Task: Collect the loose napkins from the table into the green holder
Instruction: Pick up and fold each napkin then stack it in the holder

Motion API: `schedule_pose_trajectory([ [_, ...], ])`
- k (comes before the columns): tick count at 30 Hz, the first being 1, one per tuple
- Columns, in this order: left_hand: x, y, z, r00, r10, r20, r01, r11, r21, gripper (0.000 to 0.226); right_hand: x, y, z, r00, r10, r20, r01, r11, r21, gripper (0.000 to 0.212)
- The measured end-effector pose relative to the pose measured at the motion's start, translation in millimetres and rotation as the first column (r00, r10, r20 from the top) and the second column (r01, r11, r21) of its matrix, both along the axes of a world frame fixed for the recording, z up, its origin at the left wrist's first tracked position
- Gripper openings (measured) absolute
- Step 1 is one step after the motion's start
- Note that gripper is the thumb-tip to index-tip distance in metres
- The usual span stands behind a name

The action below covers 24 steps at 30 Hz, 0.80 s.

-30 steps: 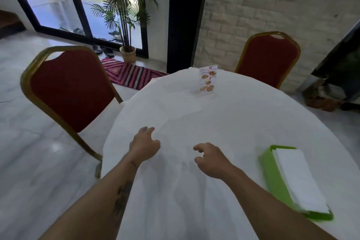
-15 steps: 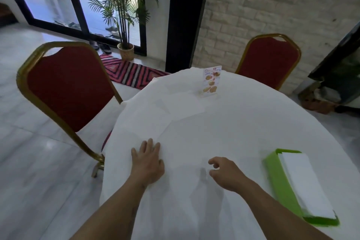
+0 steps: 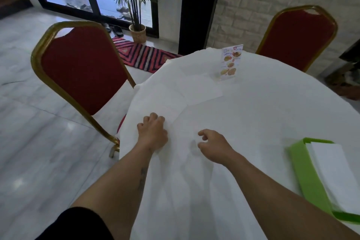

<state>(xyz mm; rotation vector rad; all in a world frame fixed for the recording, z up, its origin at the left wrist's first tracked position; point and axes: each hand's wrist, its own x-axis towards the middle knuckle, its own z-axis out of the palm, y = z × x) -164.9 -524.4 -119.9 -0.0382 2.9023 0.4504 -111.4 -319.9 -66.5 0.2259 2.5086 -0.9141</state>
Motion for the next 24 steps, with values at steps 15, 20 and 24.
schedule_pose_trajectory([
  [15, 6.7, 0.9, -18.3, 0.978, 0.018, -0.209, 0.025, 0.980, 0.198, 0.011, -1.3, 13.3, -26.2, 0.958, -0.258, 0.125, 0.274, 0.953, -0.127, 0.046],
  [20, 35.3, 15.2, -19.5, 0.970, -0.048, -0.237, 0.121, 0.946, 0.300, 0.007, 8.5, 16.5, -34.3, 0.864, -0.464, 0.197, 0.503, 0.821, -0.270, 0.046],
  [24, 60.9, 31.0, -19.4, 0.961, -0.115, -0.250, 0.217, 0.876, 0.430, 0.005, 21.1, 19.9, -33.9, 0.771, -0.583, 0.255, 0.635, 0.674, -0.378, 0.054],
])
